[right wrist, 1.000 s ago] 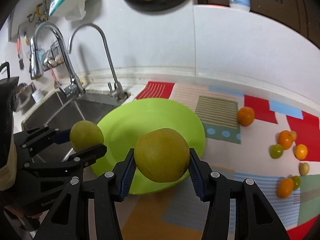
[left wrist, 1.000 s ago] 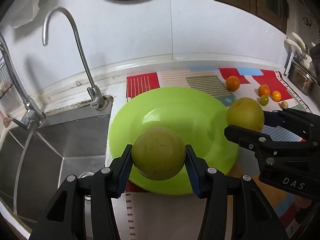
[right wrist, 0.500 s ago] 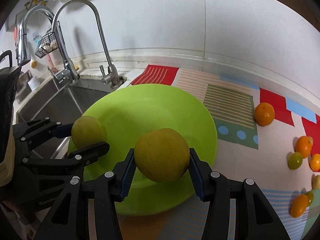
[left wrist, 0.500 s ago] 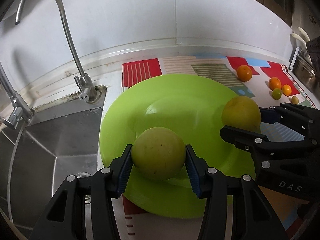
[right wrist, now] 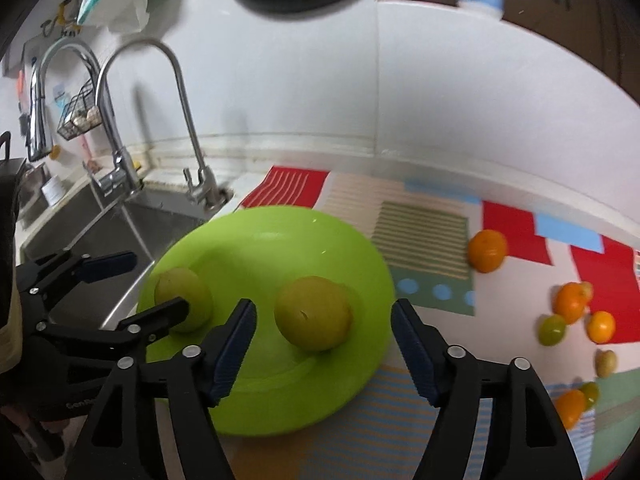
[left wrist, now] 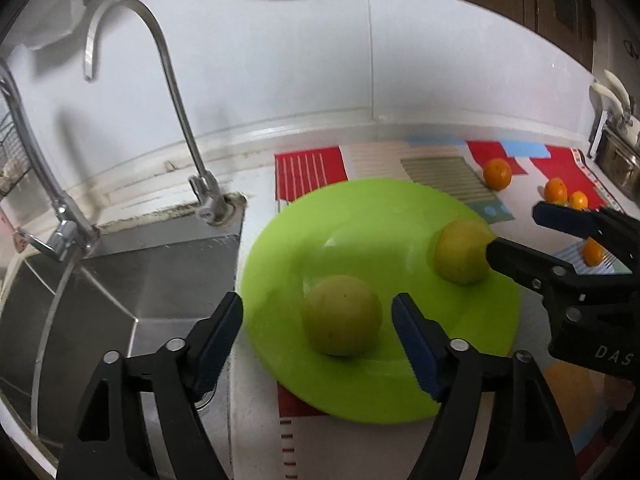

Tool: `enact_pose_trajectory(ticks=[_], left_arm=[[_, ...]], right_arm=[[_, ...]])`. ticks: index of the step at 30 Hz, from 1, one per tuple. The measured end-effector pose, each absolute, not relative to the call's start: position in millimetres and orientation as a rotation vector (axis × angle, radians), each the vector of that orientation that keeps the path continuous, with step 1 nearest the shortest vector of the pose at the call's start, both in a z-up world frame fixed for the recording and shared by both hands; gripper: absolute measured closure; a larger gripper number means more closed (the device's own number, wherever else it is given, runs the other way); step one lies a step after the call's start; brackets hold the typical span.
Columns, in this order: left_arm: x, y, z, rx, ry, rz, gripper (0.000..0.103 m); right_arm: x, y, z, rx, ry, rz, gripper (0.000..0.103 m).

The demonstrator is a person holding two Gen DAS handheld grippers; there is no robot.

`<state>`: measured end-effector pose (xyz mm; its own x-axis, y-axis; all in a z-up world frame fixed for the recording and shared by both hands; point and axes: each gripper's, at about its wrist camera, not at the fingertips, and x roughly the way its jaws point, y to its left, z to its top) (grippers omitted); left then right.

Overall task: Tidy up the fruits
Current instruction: 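Lift both grippers away from the plate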

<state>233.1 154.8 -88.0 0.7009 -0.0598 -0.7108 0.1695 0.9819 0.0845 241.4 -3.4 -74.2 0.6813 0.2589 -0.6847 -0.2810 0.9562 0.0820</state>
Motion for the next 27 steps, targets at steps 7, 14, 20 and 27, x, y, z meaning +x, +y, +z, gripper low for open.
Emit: enact_pose_trajectory(ticks=[7, 14, 20, 27], left_arm=[[205.5, 148.0, -62.3, 0.141, 0.711, -0.130, 0.013], [177.6, 136.1, -44.4, 0.140, 0.660, -0.159, 0.006], [155.9, 117.6, -28.3, 0.142, 0.603, -0.200, 0.003], [140.2, 89.1, -14.5, 0.137, 0.566, -0.236, 0.003]], right_arm=[[204.8, -17.8, -47.9, -0.018, 0.702, 0.238, 0.026], [168.9, -38.6, -27.0, 0.006, 0.649, 0.147, 0.022], [139.9, -58.8, -13.6, 0.021, 0.606, 0.072, 0.022], [115.6, -89.4, 2.0, 0.040, 0.553, -0.003, 0.022]])
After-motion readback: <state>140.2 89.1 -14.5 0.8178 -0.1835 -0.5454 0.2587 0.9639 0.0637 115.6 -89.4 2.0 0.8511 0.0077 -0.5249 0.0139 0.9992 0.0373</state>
